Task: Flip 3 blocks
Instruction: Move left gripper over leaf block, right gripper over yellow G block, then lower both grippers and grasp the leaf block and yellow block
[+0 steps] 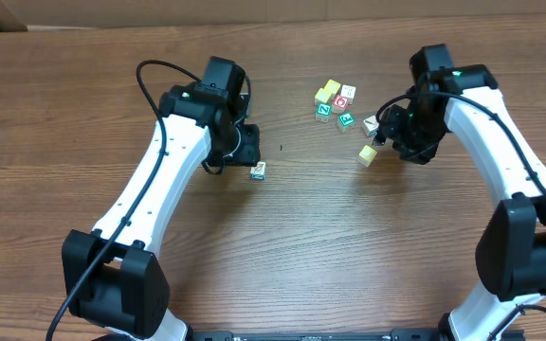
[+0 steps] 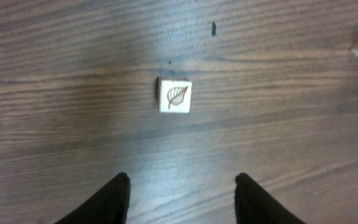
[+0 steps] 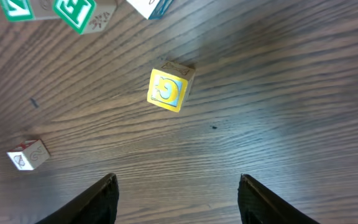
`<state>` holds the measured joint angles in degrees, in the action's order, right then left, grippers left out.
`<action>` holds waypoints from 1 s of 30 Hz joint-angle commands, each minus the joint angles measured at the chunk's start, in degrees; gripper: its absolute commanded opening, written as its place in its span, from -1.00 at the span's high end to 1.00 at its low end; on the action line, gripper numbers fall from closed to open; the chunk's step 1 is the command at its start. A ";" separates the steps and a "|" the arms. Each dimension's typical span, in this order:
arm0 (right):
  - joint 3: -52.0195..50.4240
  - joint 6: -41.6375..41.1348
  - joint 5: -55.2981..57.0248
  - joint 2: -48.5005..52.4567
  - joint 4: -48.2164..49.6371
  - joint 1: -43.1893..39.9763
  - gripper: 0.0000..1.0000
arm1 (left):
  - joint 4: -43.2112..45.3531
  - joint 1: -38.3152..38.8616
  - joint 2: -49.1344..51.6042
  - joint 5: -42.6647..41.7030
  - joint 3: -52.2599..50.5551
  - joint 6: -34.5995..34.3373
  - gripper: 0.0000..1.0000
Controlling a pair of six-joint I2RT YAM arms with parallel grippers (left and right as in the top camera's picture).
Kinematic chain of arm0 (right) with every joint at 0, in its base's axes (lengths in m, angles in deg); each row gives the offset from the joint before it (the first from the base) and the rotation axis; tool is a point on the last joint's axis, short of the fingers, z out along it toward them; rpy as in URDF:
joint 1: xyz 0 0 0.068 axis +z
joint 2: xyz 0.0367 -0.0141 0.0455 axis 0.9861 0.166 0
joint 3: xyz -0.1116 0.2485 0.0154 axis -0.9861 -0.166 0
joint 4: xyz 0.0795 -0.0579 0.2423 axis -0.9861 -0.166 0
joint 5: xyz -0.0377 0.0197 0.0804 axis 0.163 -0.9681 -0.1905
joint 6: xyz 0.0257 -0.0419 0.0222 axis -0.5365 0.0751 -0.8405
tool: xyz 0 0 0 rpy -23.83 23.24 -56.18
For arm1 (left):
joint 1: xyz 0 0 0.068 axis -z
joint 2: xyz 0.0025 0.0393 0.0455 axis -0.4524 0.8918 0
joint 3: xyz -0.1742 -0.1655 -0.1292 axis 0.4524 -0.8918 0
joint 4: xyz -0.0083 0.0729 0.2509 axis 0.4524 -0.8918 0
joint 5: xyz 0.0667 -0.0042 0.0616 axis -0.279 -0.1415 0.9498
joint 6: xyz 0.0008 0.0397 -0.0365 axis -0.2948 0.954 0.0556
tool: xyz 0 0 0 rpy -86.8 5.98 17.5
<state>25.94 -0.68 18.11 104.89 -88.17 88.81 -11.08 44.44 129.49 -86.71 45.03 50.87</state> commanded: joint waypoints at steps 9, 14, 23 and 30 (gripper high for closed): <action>0.61 -7.28 8.04 6.19 3.10 3.15 -0.39 | 2.78 0.39 1.70 2.51 -0.37 -4.52 0.03; 0.61 -7.26 8.02 7.26 4.31 3.17 -0.39 | 3.15 0.48 8.09 2.64 -0.37 -4.11 0.15; 0.61 -7.26 8.04 7.32 5.46 3.21 -0.39 | 5.60 1.03 14.84 2.03 -0.37 -4.09 0.07; 0.61 -7.26 8.04 7.32 5.53 3.21 -0.39 | 7.21 1.49 16.31 1.99 -0.39 -3.34 0.06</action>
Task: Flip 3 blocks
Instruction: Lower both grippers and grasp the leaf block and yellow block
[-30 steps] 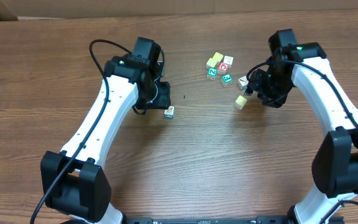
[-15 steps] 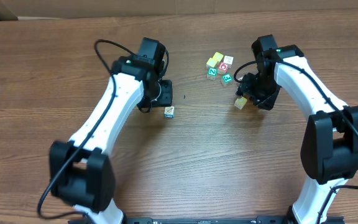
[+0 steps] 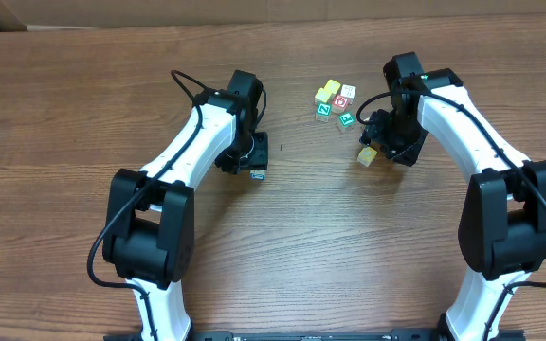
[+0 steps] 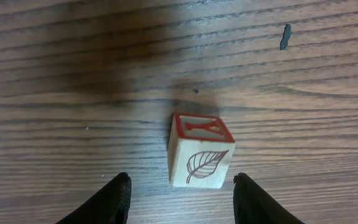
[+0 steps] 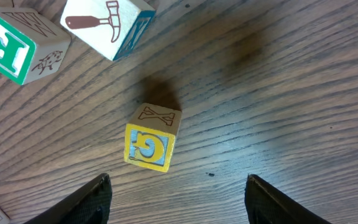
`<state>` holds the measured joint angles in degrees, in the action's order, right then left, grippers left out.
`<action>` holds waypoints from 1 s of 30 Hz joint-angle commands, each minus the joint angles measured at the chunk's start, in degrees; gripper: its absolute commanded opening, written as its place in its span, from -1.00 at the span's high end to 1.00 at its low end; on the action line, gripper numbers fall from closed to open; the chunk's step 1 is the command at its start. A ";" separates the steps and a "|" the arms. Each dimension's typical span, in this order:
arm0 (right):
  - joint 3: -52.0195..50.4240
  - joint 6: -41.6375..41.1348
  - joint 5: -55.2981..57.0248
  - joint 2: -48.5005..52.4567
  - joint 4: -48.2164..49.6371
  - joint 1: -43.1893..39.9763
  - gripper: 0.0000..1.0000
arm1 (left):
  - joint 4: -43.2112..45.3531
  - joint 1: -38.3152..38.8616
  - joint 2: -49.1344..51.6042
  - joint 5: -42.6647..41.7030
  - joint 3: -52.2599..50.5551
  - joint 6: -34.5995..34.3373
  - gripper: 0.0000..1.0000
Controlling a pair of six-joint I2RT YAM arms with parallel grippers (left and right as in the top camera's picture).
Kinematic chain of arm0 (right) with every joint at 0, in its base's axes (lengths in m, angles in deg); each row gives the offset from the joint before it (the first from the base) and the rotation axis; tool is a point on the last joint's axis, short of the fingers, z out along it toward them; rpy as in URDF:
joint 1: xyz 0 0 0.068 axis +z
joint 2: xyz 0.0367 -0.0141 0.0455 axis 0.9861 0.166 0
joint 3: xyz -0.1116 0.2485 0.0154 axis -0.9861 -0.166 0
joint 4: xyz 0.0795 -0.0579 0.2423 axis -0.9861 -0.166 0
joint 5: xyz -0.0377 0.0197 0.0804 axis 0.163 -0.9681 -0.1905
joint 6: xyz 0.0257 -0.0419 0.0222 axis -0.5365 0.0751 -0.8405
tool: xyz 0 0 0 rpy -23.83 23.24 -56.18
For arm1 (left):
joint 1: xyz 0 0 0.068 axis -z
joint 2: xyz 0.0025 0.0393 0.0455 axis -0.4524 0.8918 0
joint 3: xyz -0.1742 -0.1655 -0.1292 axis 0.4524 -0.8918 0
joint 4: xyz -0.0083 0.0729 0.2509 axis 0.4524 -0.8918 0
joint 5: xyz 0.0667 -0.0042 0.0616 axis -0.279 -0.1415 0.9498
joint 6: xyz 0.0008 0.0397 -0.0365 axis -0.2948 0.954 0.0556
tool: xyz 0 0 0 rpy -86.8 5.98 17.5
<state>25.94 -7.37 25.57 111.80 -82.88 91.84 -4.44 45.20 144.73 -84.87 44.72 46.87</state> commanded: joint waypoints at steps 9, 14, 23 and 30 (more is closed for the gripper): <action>0.61 -0.57 0.59 0.42 0.00 0.55 -0.40 | 1.20 2.84 1.07 3.13 -0.35 6.32 -0.01; -0.42 -0.59 0.59 0.42 2.12 2.05 -0.40 | 2.12 3.26 1.09 6.75 -0.68 5.84 -0.03; -8.13 -5.92 2.95 0.42 10.58 2.73 -0.38 | 2.99 3.52 1.09 4.00 -0.79 5.84 -0.04; -8.76 -5.95 2.23 0.42 13.38 2.73 -0.12 | 3.30 3.50 1.09 4.04 -0.85 5.86 -0.05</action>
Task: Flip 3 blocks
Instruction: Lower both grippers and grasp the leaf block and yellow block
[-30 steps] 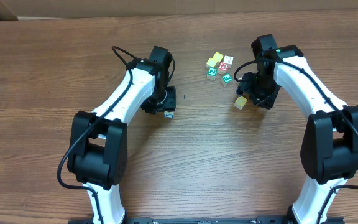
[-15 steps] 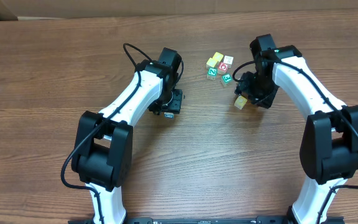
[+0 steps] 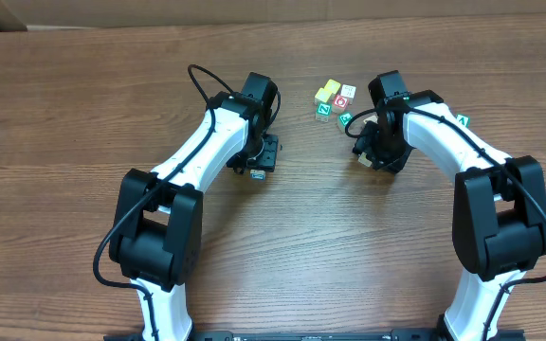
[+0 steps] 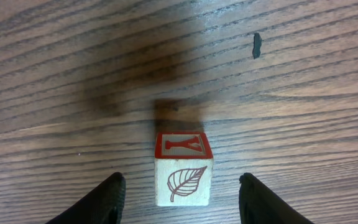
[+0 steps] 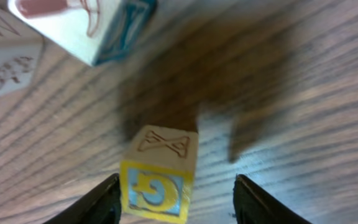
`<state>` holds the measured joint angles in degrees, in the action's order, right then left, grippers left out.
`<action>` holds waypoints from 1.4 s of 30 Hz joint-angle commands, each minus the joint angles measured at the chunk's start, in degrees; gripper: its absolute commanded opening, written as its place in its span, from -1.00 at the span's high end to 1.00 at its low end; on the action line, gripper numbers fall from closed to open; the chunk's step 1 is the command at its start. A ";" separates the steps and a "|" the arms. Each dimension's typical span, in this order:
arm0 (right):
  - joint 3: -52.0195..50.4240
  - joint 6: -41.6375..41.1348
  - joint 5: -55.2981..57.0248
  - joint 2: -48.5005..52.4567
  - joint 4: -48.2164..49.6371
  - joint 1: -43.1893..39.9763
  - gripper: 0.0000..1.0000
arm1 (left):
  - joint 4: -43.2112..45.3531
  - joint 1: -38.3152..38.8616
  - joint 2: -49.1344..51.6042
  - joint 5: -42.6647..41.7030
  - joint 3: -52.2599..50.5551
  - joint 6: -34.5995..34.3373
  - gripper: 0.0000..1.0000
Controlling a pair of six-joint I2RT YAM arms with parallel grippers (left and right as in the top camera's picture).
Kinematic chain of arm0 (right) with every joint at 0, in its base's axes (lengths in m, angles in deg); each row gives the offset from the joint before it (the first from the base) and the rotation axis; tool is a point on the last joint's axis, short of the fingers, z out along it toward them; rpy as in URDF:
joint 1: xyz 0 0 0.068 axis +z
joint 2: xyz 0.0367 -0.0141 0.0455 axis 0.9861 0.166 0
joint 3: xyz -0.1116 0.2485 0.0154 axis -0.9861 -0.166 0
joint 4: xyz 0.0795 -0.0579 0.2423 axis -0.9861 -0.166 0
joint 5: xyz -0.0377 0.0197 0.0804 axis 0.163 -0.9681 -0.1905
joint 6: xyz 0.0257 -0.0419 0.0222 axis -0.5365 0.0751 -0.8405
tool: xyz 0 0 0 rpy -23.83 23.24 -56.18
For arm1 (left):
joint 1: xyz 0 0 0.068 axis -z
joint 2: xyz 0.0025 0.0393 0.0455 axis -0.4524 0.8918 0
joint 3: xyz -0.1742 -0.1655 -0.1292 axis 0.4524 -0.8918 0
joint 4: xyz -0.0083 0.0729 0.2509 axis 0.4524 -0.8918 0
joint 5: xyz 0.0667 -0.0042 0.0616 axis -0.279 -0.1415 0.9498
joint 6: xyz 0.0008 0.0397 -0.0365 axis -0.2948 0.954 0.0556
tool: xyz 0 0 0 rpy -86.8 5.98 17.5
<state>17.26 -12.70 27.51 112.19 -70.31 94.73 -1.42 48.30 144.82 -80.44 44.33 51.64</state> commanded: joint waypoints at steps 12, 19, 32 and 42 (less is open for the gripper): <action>-0.09 -0.63 -1.16 0.02 2.23 -0.13 0.15 | 1.42 0.39 1.05 -0.39 -0.61 1.07 -0.07; -0.09 -0.59 -1.16 0.02 1.68 -0.13 0.17 | 3.63 0.39 1.05 -0.26 -1.99 1.07 -0.04; -0.09 -0.59 -1.16 0.02 1.55 -0.13 0.16 | 4.50 0.39 1.05 -0.13 -4.37 1.09 0.18; -0.09 -0.57 -1.16 0.02 1.09 -0.13 0.16 | 6.10 0.31 1.05 0.17 -5.35 1.07 0.60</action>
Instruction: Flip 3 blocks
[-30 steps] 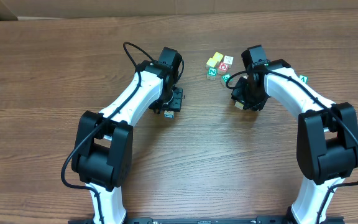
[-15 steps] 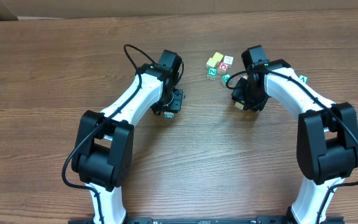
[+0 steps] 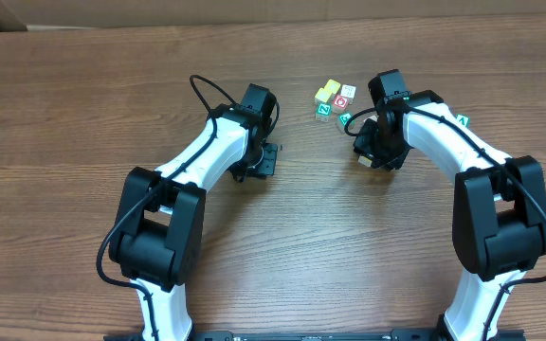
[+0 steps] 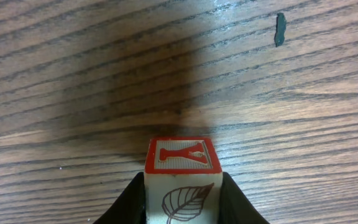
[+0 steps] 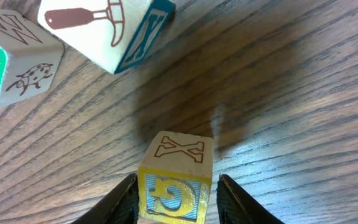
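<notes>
A wooden block (image 4: 182,155) with a red Y face and a leaf drawing rests on the table. My left gripper (image 4: 182,182) is shut on it, its black fingers (image 4: 135,193) pressed against both sides. A yellow block (image 5: 179,149) with a blue G face and an X face sits between the fingers of my right gripper (image 5: 177,183), which is shut on its sides. In the overhead view the left gripper (image 3: 259,161) covers its block, and the right gripper (image 3: 375,150) hides most of the yellow one.
Several more letter blocks (image 3: 335,99) lie clustered at the back, between the two arms. A hammer block (image 5: 104,25) and a bug block (image 5: 20,65) lie just beyond the yellow block. A small dark mark (image 4: 279,30) is on the wood table (image 3: 282,256).
Both pairs of fingers stood wide apart around their blocks. Now each pair is against its block's sides. Both wrist cameras sit a little closer to the blocks.
Both grippers hung open well above the table, the leaf block and the yellow block small below them. They were then lower and nearer, then straddling the blocks with fingers wide. Now each gripper is shut on its block, both blocks still on the table.
</notes>
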`<state>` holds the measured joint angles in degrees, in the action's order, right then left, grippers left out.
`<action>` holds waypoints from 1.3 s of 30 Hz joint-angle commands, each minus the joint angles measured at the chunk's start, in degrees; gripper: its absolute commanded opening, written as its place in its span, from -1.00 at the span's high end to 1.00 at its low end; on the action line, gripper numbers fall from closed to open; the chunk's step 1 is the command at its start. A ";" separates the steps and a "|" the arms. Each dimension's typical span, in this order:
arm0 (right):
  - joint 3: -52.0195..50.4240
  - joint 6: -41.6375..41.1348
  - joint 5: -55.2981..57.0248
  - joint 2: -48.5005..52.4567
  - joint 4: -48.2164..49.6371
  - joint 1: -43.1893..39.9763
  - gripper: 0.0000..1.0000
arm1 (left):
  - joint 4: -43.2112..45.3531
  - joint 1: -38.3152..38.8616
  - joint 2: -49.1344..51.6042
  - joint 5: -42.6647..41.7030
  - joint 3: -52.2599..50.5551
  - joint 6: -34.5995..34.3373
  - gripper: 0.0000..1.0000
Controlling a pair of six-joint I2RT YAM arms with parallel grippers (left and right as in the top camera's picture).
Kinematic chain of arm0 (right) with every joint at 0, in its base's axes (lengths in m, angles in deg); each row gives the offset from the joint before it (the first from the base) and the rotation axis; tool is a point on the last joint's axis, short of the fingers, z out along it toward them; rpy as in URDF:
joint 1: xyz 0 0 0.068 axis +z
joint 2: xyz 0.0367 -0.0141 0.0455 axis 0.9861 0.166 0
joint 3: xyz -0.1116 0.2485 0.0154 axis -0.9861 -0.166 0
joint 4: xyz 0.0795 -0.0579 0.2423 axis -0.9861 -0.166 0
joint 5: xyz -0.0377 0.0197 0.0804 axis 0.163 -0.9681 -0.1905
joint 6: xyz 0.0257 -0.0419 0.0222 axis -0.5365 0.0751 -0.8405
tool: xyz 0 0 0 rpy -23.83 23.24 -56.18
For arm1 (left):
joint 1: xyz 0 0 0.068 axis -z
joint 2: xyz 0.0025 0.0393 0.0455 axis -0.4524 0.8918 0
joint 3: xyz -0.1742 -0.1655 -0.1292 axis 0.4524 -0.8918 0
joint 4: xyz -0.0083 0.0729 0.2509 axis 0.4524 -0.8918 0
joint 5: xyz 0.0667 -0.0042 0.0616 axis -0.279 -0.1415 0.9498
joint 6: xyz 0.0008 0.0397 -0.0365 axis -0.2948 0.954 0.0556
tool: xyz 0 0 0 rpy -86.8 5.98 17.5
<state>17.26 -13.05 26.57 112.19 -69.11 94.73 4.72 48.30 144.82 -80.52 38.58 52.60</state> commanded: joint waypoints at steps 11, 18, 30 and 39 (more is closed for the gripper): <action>-0.09 0.24 -1.68 0.02 -4.39 1.90 0.15 | -6.62 -0.68 1.03 0.39 6.69 -0.11 0.52; -0.09 0.26 -3.32 0.02 -9.99 8.74 0.15 | -14.19 -4.39 1.03 0.33 11.30 -1.38 0.48; 2.58 1.20 -1.55 -0.02 -10.78 13.68 -0.01 | -22.05 -12.50 1.03 -1.86 11.28 -3.28 0.49; 15.28 9.35 -1.70 -0.22 -20.48 1.36 -0.39 | -21.66 -11.91 1.03 -1.84 11.28 -3.30 0.48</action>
<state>30.44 -6.96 24.04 112.50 -88.93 99.65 -17.20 35.80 144.84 -81.44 48.92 49.89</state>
